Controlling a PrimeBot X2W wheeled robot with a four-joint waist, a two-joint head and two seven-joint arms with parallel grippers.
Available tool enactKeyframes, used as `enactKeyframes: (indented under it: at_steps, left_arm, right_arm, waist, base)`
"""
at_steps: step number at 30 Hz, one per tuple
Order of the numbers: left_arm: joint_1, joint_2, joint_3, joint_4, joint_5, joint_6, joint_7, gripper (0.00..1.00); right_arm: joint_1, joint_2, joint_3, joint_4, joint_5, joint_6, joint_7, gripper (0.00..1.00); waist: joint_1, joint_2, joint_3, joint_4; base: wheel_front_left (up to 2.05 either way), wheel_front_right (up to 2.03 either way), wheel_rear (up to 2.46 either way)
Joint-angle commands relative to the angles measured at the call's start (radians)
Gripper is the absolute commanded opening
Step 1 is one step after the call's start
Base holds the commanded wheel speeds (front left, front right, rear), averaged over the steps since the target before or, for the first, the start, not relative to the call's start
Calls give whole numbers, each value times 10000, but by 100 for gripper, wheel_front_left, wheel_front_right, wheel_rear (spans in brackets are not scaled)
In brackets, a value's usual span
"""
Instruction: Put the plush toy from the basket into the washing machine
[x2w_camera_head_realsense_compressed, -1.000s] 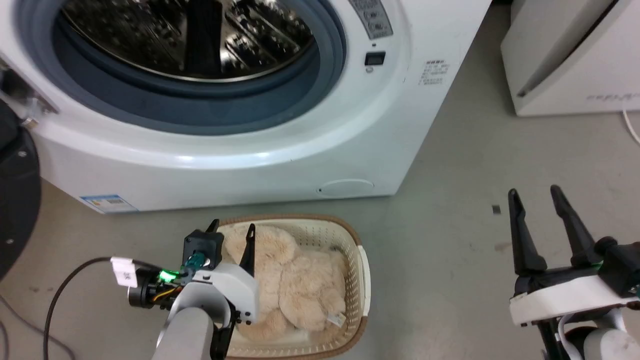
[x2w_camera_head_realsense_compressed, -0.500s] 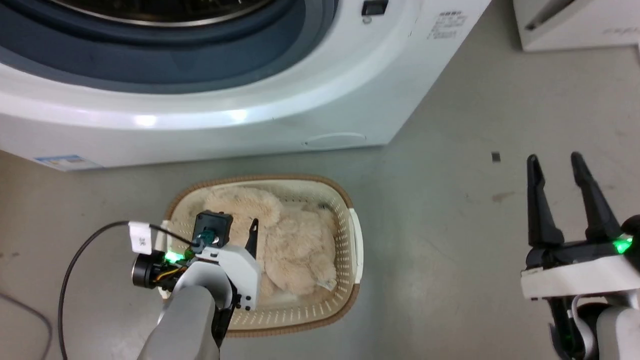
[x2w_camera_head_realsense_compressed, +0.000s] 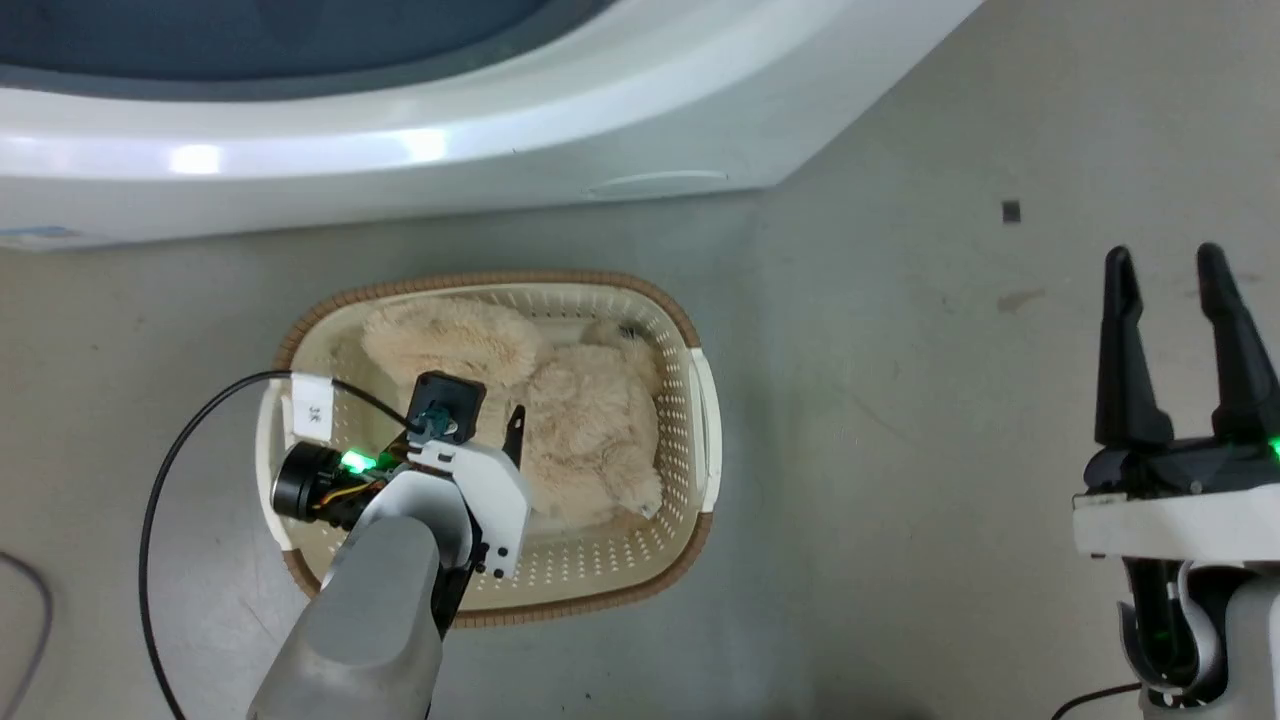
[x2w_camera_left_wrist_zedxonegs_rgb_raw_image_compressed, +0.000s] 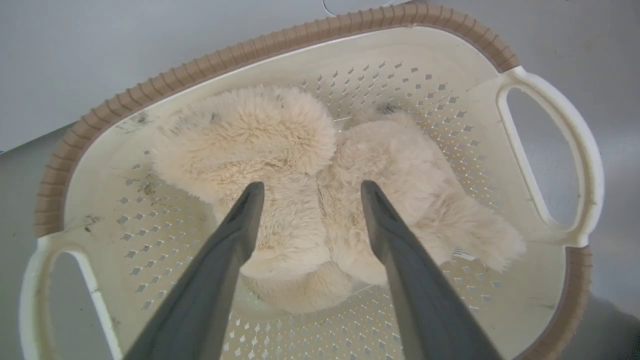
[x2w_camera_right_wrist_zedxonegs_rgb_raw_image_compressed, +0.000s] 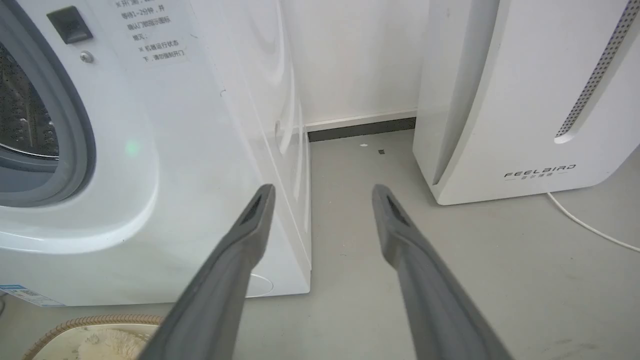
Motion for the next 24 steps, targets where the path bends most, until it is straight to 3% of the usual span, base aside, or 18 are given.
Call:
enactKeyframes:
  at_steps: [1,24]
  left_arm:
    - [-370,77,-129,325,-31,-68,32,100]
    - [-2477,360,-1285,2688,-119,-228,-55,100]
  right_arm:
    - [-279,-4,-46,-110,124,4,-124,100]
    - [-972,-5,36,-431,918,5,-602,100]
  waist:
    - [-2,0,324,-61]
    - [-2,0,2441,-611]
  base:
    - [0,0,0]
    - [0,0,0]
